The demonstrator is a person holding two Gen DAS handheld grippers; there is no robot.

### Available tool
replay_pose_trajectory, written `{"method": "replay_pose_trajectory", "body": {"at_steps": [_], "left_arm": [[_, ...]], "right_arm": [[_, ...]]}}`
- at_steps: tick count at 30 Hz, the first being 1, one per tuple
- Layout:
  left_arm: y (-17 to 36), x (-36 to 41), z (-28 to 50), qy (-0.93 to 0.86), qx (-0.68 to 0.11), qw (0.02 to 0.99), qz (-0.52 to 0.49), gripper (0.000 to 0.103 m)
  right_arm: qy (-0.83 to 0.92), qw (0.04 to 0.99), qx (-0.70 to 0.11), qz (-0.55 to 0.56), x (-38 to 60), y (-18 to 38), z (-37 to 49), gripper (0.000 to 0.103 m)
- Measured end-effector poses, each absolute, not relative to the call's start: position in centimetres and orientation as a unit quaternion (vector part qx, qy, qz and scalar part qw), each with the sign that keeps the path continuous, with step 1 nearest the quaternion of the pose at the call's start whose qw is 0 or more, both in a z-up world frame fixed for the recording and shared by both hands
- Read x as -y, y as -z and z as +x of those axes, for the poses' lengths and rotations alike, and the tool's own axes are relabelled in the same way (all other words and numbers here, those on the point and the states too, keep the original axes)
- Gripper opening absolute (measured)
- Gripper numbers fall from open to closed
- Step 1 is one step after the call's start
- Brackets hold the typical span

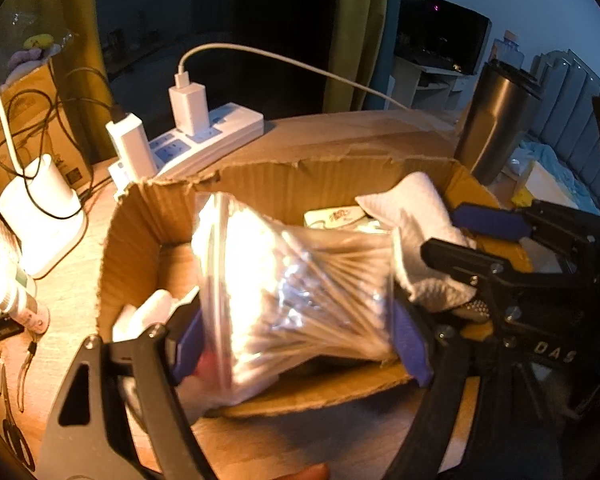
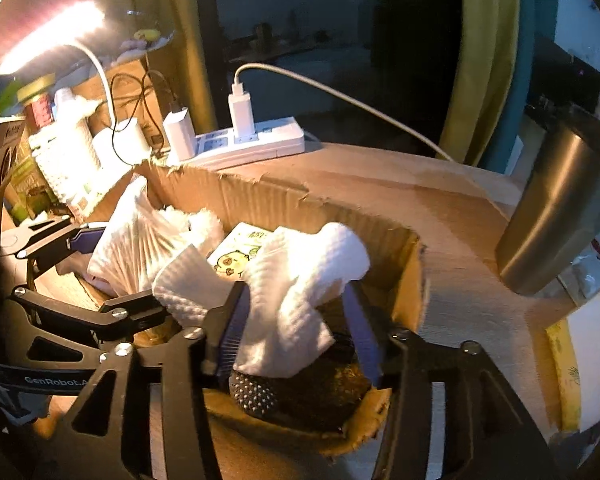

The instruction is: Organize soft objects

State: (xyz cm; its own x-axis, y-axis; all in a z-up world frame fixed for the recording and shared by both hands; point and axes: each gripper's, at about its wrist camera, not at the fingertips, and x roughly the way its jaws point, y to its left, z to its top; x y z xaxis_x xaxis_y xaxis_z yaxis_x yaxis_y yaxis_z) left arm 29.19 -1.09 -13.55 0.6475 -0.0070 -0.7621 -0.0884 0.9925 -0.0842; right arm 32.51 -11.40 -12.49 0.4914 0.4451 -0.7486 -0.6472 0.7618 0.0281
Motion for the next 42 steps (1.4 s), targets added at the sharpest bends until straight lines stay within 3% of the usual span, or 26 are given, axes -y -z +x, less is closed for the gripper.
{"method": "replay_pose_trajectory", "body": {"at_steps": [7, 42], "left_arm": [[11.7, 1.3, 27.6, -0.026, -0.400, 0.915, -0.050, 0.089], [2.6, 1.4, 16.1, -0.026, -0.282, 0.958, -0.038, 0.090]], "right_arm": [[-0.313, 0.865, -0.372, -0.124, 12.2, 10.4, 31.2, 0.055], [-0.297, 0.901, -0.286, -0.132, 13.4, 1.8, 20.2, 0.055]]}}
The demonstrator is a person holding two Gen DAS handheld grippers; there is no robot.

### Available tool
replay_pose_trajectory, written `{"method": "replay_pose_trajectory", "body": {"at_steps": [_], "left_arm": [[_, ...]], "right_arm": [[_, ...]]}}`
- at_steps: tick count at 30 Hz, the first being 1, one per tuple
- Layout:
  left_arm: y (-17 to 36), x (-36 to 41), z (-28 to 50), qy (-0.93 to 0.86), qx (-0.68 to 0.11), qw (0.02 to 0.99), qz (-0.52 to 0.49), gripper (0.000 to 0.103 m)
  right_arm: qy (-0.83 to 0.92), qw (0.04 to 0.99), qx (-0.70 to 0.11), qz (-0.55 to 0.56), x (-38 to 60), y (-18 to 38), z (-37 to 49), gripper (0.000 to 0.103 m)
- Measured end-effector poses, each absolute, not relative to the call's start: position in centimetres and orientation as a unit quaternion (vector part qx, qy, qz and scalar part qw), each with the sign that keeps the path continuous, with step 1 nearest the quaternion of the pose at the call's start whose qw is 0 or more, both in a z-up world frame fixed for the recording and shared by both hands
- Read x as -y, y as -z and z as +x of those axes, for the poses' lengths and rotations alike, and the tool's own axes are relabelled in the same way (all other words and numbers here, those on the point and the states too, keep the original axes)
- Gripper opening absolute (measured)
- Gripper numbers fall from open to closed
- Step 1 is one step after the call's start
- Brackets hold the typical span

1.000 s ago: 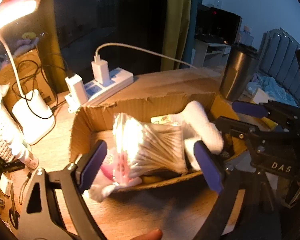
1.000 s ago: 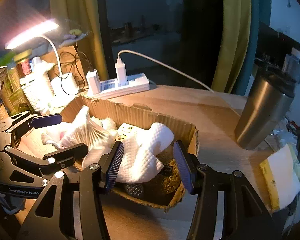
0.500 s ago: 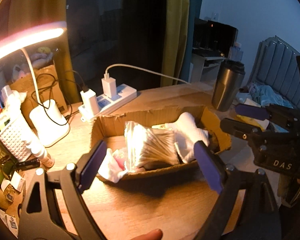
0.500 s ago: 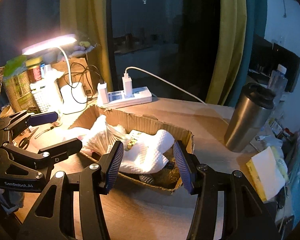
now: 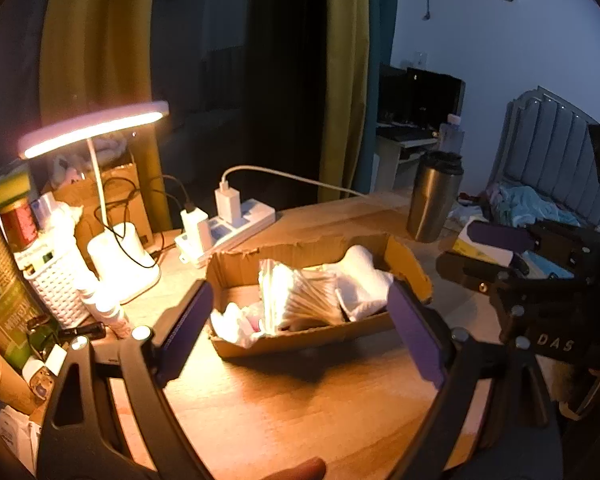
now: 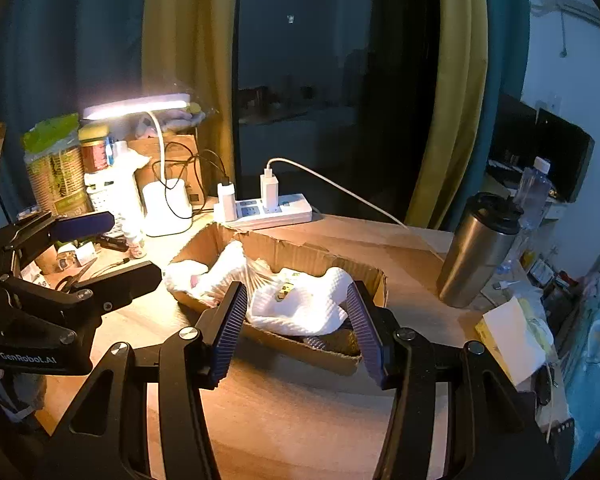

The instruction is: Organize soft objects

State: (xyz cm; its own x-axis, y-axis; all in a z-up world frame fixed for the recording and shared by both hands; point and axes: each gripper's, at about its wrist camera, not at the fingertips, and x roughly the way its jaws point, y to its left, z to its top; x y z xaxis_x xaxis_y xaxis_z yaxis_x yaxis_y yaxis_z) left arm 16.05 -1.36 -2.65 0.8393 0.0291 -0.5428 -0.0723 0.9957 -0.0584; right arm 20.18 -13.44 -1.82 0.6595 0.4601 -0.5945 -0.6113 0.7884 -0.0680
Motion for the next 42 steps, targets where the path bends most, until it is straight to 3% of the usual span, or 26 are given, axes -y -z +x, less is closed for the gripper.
{"method": "replay_pose_trajectory", "body": {"at_steps": [30, 34, 42], "left_arm": [[-3.8, 3.3, 4.3, -0.015, -0.180, 0.983, -0.029, 0.090], [-4.7, 3.5, 2.5, -0.014, -0.162, 0.986, -0.029, 0.090], [-6.9, 3.5, -0.2, -0.016, -0.131, 0.990, -0.038, 0.090]], "right_arm": [[-0.284, 0.930, -0.194, -0.127, 15.8, -4.2, 8.2, 0.056], [-0.281, 0.936, -0.177, -0.118, 16.4, -5.1, 6.5, 0.072], [-0.275, 0.945, -0.147, -0.103, 17.3, -7.3, 4.1, 0.072]]}}
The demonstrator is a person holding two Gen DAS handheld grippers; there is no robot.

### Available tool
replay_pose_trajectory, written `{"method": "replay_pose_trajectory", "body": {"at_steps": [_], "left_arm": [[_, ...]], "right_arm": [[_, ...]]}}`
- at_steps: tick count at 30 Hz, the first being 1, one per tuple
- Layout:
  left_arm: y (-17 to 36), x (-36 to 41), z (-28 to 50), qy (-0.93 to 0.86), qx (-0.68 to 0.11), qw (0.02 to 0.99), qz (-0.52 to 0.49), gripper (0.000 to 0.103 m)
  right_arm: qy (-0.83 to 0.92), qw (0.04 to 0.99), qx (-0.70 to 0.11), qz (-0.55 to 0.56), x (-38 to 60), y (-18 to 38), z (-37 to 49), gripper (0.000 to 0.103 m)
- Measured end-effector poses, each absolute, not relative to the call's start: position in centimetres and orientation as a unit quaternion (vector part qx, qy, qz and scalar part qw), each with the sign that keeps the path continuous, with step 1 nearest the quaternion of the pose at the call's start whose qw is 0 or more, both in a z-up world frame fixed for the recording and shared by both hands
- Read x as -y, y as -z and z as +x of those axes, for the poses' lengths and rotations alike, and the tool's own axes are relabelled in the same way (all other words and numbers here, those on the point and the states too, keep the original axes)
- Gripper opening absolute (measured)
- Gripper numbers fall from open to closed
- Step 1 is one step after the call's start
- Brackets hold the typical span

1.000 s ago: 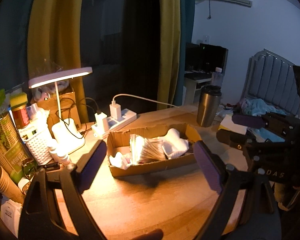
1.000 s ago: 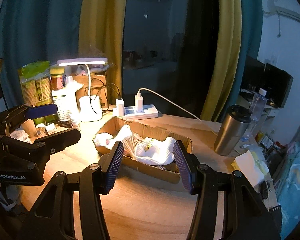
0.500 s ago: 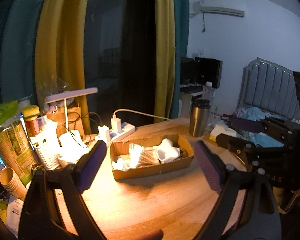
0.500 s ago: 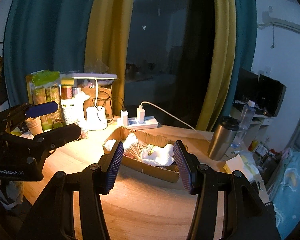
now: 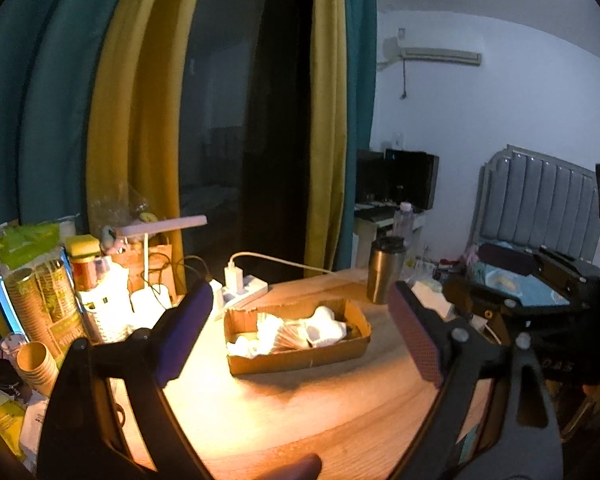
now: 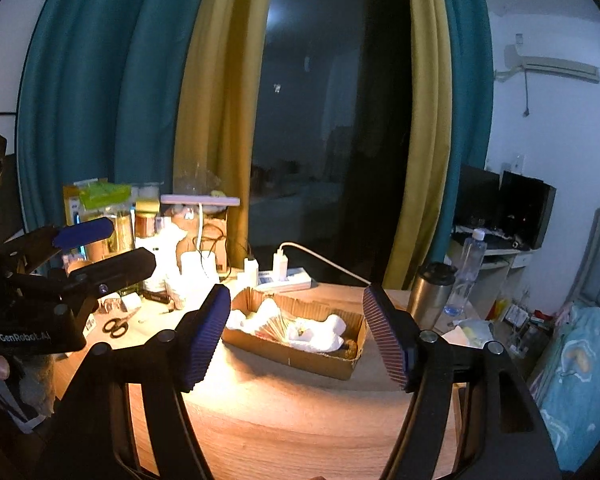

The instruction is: Organize soft objects

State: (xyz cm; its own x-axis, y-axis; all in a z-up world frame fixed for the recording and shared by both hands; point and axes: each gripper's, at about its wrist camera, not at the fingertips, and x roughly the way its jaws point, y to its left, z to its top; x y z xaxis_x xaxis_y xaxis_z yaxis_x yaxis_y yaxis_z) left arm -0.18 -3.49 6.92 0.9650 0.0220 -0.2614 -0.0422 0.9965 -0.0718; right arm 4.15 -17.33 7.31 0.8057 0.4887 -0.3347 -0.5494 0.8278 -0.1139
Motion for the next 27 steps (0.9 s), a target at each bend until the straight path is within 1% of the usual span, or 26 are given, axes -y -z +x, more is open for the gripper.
{"method": "replay_pose_trajectory", "body": {"at_steps": [5, 7, 12, 16, 27], "left_arm": [[-8.3, 3.4, -1.7, -0.021, -0.110, 0.993, -0.040, 0.091], [-8.8, 3.6, -2.0, -0.023, -0.107, 0.993, -0.037, 0.095], [-9.9, 4.0, -3.0, -0.035, -0.100, 0.994, -0.033, 0.096], [-10.4, 3.9, -3.6, -0.040, -0.091, 0.995, -0.034, 0.096], [-10.4, 4.2, -3.5, -0.043, -0.087, 0.995, -0.034, 0.096]], "right_arm": [[-0.269, 0.949, -0.132, -0.097, 17.7, -8.8, 3.0, 0.072], [-0.265, 0.951, -0.128, -0.096, 17.9, -9.4, 2.6, 0.072], [-0.254, 0.956, -0.117, -0.087, 18.6, -10.6, 1.4, 0.073], [-0.251, 0.958, -0.116, -0.083, 18.8, -10.8, 1.1, 0.075], [-0.254, 0.956, -0.118, -0.085, 18.8, -10.5, 1.1, 0.075]]}}
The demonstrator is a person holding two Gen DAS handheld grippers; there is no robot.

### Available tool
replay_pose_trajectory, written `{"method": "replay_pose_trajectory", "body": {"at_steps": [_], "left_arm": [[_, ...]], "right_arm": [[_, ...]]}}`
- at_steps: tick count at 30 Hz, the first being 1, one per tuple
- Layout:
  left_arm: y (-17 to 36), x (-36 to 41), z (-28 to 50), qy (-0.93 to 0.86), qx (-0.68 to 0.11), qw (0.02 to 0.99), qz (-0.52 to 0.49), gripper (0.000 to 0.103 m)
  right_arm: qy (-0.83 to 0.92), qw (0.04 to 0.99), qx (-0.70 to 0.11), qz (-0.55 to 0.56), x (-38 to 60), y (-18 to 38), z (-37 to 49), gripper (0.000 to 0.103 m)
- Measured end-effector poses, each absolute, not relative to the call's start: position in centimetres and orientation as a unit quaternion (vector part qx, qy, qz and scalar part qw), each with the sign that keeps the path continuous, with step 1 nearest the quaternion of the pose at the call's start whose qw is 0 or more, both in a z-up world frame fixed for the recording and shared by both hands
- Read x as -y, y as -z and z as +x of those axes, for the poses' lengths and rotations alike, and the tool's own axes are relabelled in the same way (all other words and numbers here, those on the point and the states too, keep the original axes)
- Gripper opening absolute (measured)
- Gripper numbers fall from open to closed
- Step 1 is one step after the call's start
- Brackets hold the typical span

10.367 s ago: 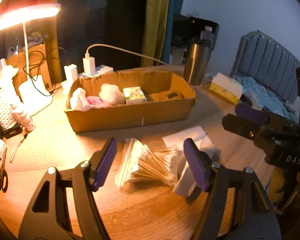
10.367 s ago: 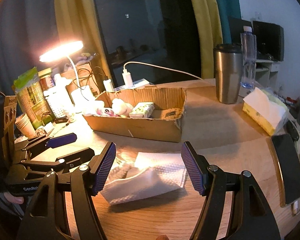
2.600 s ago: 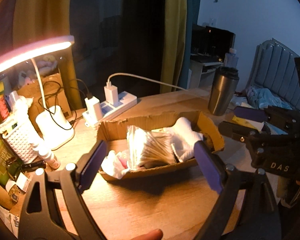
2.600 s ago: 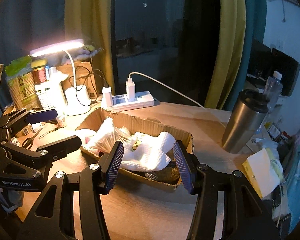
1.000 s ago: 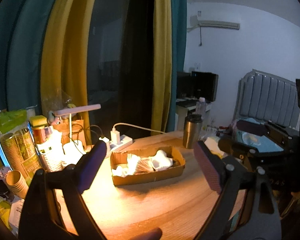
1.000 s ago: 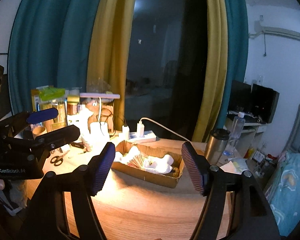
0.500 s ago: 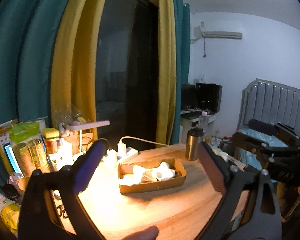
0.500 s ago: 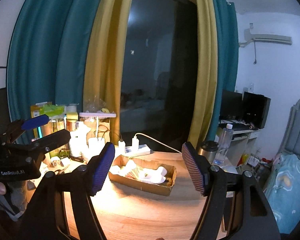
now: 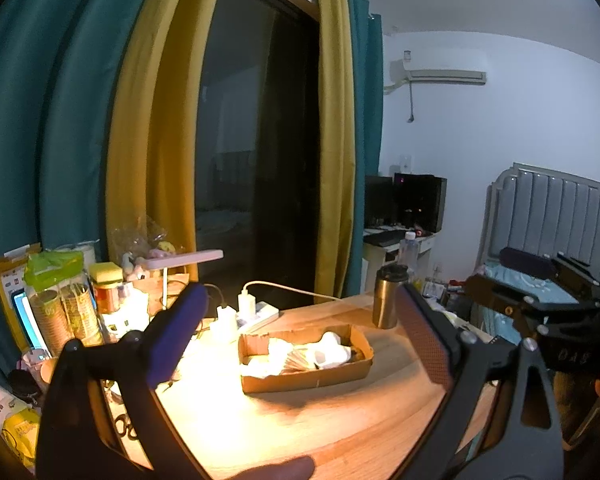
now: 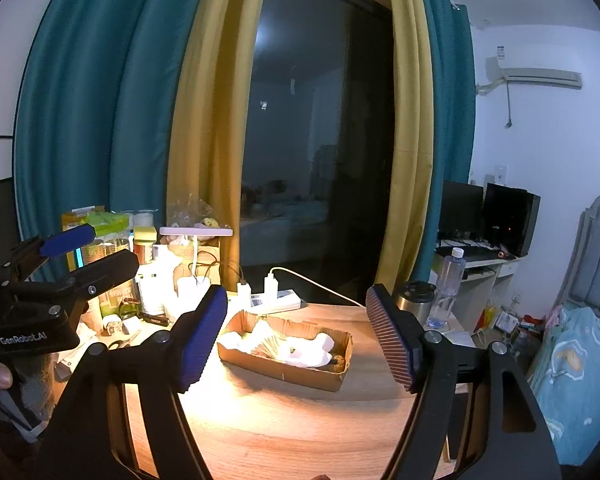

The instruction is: Organize soft objects

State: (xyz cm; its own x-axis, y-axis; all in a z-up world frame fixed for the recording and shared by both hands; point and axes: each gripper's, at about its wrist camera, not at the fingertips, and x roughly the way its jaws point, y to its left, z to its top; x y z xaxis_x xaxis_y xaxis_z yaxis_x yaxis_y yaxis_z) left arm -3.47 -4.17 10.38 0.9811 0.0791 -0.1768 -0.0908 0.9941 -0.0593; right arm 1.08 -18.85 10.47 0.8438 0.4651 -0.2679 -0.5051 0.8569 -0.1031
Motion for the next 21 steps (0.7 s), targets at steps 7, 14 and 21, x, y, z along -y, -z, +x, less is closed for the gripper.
{"method": "replay_pose_trajectory", "body": {"at_steps": [7, 14, 21], "left_arm": [[-10.40, 4.16, -3.52, -0.041, -0.088, 0.995, -0.031, 0.096], [-10.46, 4.06, -3.43, -0.039, -0.089, 0.995, -0.029, 0.096], [-10.47, 4.11, -3.51, -0.037, -0.089, 0.995, -0.026, 0.096]], "right_arm": [[-0.253, 0.956, -0.118, -0.085, 18.79, -10.50, 1.06, 0.075], [-0.254, 0.956, -0.118, -0.085, 18.79, -10.51, 1.11, 0.075], [-0.254, 0.956, -0.119, -0.084, 18.87, -10.53, 1.10, 0.075]]}}
